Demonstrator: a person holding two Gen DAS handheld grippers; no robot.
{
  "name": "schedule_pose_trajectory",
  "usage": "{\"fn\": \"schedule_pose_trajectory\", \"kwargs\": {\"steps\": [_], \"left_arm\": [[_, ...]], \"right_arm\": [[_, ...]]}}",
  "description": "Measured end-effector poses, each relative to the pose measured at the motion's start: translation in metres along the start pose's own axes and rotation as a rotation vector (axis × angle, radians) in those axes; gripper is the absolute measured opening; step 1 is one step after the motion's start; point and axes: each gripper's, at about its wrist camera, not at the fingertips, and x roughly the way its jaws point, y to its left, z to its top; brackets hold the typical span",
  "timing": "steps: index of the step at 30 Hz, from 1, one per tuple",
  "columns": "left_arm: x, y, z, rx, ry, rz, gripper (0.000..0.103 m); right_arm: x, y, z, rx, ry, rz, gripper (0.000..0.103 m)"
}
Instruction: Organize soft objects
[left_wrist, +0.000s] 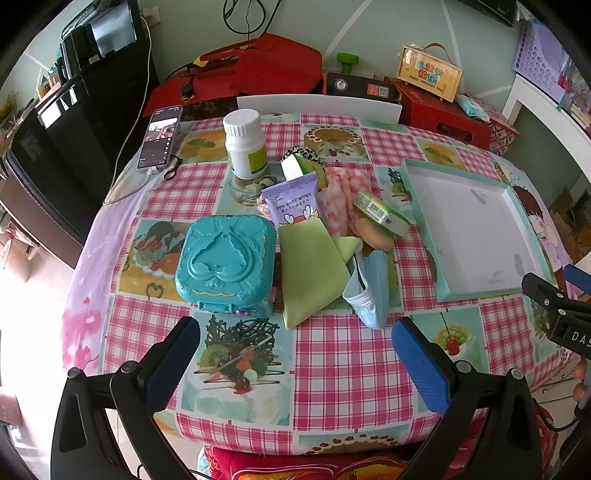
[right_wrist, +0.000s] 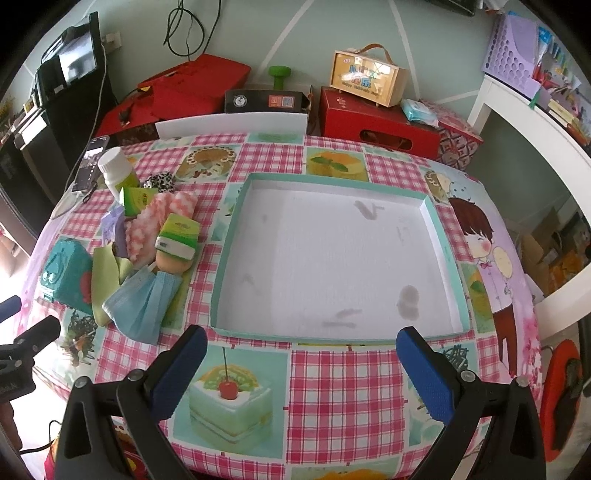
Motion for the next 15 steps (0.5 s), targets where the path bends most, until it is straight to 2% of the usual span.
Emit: {"fn": "schedule_pose_trajectory", "kwargs": {"steps": [15], "left_arm": [[0.011, 0.003, 0.004, -0.005, -0.004, -0.015, 0.103]], "right_arm": [[0.019, 0.005, -0.001, -0.007, 0.035, -0.001, 0.103]]}}
